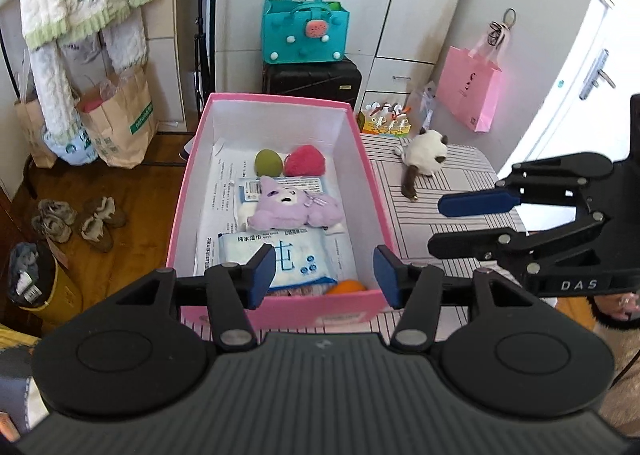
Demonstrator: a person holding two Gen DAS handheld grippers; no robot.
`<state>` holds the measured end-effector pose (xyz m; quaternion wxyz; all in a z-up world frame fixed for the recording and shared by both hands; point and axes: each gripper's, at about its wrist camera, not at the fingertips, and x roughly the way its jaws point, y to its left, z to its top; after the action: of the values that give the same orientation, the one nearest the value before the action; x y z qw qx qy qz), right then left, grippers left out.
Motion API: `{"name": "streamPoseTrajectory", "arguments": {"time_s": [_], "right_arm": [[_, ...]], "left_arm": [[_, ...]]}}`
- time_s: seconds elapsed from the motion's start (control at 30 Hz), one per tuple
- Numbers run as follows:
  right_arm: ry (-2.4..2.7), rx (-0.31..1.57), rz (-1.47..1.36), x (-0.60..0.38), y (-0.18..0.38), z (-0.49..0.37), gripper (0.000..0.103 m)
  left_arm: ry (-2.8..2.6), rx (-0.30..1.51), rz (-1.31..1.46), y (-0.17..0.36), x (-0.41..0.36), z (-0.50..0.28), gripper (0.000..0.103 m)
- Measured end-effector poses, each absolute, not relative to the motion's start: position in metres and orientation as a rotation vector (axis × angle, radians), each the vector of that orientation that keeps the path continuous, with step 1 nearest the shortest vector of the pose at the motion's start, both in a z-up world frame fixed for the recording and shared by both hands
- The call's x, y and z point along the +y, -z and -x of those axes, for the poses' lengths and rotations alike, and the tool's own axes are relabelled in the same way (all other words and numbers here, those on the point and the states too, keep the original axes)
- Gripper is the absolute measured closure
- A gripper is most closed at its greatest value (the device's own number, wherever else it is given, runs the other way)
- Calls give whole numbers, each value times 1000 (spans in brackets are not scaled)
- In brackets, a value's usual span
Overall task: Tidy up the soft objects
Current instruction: 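Withdraw the left gripper from the box toward the white-brown cat plush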
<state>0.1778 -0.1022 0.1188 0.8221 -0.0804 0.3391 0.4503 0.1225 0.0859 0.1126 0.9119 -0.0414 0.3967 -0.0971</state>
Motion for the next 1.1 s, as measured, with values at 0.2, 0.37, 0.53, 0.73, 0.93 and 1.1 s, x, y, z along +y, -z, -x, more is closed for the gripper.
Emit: {"name": "streamPoseTrajectory", "arguments": {"time_s": [0.2, 0.37, 0.53, 0.73, 0.93, 1.1], "right_arm": [[-960, 666, 199, -119, -134, -149, 58], [-937, 664, 221, -136, -140, -131, 55], [-905, 652, 256, -154, -143, -112, 52], [-868, 642, 265, -181, -132, -93, 49], [-822, 677, 240, -209, -113, -88, 47], [-773, 711, 193, -234, -96, -93, 47]], "left_arm": [[218, 801, 32, -124, 71, -99, 47], [226, 802, -23, -132, 61, -85, 44], [243, 793, -40, -131, 50, -74, 43], [292, 802, -68, -120, 27, -62, 43], [336, 818, -88, -110, 0, -52, 42], [405, 818, -89, -99, -24, -55, 42]]}}
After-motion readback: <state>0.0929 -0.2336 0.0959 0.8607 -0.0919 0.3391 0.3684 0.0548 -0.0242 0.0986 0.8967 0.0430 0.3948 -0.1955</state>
